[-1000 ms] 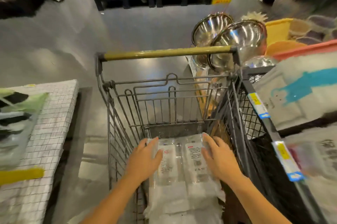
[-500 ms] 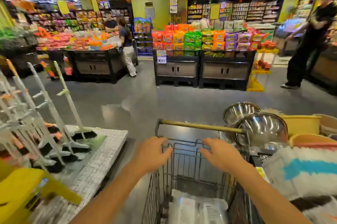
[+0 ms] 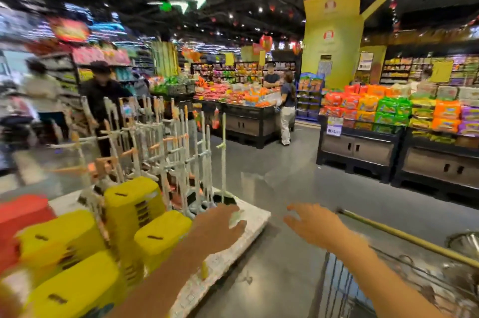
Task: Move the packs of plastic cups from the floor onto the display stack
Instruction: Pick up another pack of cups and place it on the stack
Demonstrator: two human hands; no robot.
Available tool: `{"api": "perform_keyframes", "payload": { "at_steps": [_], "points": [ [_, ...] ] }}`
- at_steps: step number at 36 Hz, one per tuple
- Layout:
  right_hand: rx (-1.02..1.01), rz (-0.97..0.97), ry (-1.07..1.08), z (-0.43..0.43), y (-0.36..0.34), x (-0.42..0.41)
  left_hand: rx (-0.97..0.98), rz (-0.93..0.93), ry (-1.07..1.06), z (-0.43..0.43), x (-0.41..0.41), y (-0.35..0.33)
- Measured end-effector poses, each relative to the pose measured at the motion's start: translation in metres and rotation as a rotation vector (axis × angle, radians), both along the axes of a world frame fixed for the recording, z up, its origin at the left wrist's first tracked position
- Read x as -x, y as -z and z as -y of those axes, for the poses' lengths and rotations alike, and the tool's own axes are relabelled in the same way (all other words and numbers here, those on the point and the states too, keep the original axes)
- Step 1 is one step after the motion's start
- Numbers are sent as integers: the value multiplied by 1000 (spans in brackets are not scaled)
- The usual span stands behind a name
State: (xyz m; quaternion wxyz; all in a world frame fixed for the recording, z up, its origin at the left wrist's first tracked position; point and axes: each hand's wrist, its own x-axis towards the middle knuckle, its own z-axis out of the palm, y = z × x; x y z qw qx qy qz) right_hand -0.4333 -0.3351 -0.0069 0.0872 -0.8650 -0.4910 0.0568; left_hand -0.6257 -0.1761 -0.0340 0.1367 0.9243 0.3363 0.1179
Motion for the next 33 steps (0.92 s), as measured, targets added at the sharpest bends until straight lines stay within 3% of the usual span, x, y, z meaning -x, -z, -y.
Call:
{"api": "perform_keyframes", "payload": {
  "at_steps": [10,21,33],
  "points": [
    [-90,60,-383,-124,-3,195,-26,-58,-272,-50,238,-18],
    [-75,9,-919,-240,8,423,-94,-61,-827,-19,495,-22],
    [-103,-25,-1553,-266,14,636,-16,-89,-1465,100,636,-21]
  ]
}}
